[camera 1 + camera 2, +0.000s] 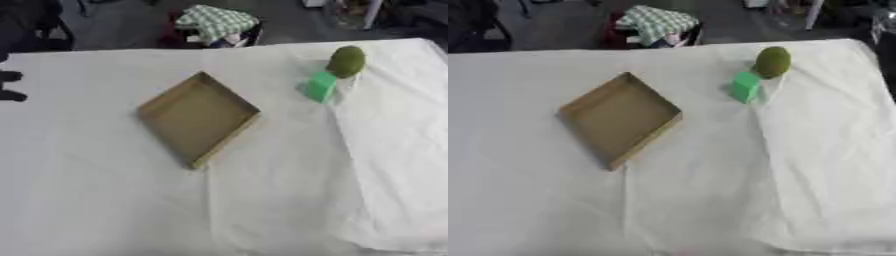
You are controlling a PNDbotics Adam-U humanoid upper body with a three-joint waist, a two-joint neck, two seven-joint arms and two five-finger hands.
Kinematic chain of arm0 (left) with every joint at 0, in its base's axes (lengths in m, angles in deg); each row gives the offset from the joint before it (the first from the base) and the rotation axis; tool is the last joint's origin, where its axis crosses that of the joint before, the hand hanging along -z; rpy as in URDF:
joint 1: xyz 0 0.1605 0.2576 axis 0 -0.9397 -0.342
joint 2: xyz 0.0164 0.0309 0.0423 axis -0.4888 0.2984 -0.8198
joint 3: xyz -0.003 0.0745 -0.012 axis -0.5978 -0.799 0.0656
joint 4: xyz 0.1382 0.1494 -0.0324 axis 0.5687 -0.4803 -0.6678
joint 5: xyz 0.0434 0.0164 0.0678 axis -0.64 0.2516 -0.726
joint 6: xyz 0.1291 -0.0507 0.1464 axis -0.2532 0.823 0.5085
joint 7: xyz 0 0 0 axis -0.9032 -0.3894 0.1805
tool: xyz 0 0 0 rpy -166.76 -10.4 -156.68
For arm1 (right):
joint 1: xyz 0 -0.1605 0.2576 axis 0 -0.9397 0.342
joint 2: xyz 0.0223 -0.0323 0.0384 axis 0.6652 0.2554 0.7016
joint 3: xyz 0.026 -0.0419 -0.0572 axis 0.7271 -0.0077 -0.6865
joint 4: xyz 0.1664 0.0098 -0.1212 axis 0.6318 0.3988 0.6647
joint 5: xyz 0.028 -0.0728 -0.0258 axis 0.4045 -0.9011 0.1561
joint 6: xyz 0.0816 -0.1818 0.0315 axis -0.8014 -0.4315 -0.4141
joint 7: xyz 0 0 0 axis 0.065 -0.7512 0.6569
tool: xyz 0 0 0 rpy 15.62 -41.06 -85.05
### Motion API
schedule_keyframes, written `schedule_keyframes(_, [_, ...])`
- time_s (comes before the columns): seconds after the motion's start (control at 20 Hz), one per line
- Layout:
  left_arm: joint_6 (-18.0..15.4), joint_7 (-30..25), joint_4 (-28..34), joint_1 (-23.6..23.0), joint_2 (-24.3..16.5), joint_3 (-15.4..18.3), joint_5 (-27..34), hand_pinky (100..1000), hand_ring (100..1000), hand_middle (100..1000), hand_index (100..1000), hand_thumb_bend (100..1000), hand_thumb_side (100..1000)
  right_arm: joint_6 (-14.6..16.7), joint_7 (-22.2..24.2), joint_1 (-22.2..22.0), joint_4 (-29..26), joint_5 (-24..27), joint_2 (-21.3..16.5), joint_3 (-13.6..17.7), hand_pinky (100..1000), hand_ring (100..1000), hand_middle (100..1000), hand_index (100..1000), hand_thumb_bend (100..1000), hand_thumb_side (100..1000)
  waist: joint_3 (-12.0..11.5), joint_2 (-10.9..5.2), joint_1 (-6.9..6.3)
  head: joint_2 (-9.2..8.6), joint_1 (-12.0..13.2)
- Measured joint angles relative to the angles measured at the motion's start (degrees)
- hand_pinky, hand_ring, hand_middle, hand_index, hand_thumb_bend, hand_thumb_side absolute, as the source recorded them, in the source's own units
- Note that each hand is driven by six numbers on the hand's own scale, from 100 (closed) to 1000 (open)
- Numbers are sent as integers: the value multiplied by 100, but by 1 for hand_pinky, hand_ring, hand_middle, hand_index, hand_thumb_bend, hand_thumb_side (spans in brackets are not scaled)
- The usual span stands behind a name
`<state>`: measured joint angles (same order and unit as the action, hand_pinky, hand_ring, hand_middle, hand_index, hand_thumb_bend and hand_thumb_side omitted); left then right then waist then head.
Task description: Pick up objects on the table and place them in the box.
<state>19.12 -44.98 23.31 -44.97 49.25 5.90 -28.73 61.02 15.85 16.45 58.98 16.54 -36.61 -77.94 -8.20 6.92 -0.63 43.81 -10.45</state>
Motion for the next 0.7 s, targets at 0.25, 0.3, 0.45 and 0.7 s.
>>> schedule_keyframes(0.25, [8,-17,-4,7,2,-2,0,602,727,778,799,277,649,-5,513,-28,-143,-893,103,-58,656,745,778,899,188,334,-5,14,0,0,0])
schedule_keyframes(0.3, [8,-18,-5,9,2,-4,0,602,727,778,799,277,649,-10,610,-28,-176,-1077,131,-60,658,748,780,901,190,335,-8,16,-2,0,0])
schedule_keyframes(0.45, [4,-30,-25,13,4,-30,0,602,727,778,800,275,649,-7,873,-28,-274,-1576,231,-66,670,759,786,911,194,338,-16,19,-14,0,-1])
schedule_keyframes(0.7, [3,-57,-34,16,45,-33,0,602,728,778,800,273,650,35,1230,-25,-451,-2279,402,-98,686,773,796,923,203,342,-28,20,-32,1,-21])
